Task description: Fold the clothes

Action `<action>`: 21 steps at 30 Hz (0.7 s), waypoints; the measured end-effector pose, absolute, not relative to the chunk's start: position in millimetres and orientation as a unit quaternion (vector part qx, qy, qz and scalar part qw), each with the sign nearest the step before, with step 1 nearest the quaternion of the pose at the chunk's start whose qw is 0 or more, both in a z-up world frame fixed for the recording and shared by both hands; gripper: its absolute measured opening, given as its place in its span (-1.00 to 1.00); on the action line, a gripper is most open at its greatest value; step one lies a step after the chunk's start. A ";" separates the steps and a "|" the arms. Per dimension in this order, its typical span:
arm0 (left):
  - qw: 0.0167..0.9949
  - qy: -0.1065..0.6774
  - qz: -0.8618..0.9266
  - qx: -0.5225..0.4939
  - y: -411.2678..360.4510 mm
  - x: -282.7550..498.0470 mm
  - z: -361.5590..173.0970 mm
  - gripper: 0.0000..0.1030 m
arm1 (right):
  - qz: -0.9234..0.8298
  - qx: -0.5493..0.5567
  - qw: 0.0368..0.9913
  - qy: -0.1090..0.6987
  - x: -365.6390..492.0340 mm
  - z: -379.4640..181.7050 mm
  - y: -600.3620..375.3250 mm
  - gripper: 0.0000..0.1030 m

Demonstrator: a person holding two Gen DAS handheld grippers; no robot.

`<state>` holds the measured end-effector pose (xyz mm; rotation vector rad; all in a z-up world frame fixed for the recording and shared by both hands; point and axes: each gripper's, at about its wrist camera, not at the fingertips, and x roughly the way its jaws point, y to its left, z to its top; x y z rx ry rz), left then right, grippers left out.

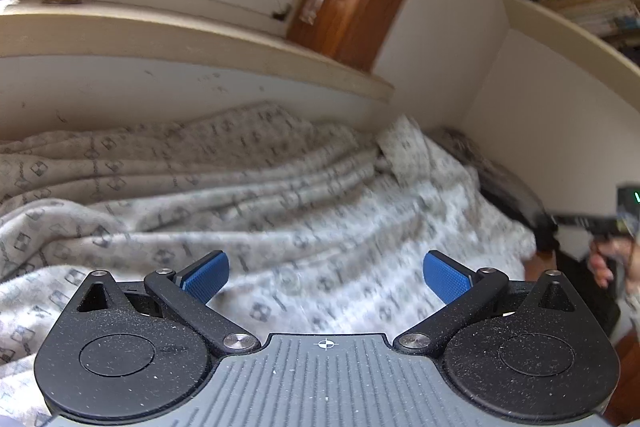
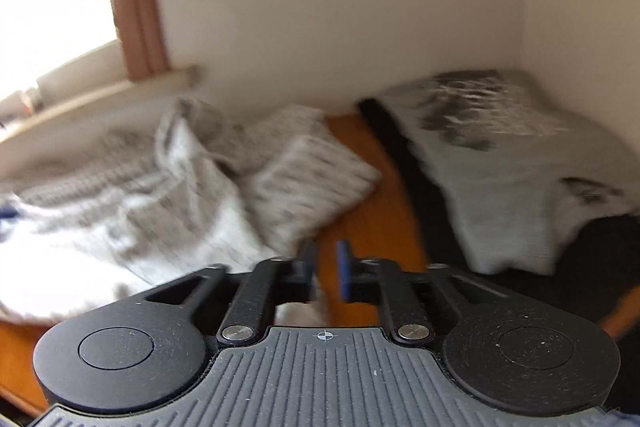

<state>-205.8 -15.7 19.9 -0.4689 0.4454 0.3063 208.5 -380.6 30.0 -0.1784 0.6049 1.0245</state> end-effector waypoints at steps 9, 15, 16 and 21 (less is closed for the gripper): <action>0.936 0.241 0.145 -0.212 -24.0 -205.3 17.4 1.00 | 0.508 -0.067 0.804 0.301 213.0 26.1 -380.2 -0.95; 0.936 0.243 0.144 -0.212 -23.6 -203.8 16.3 1.00 | 0.472 -0.063 0.831 0.287 228.8 35.9 -393.9 -0.89; 0.936 0.243 0.144 -0.212 -23.6 -203.7 16.1 1.00 | 0.472 -0.065 0.829 0.292 230.1 34.2 -388.0 -0.83; 0.935 0.242 0.145 -0.213 -23.9 -203.7 16.2 1.00 | 0.478 -0.067 0.814 0.323 237.4 17.7 -348.5 0.00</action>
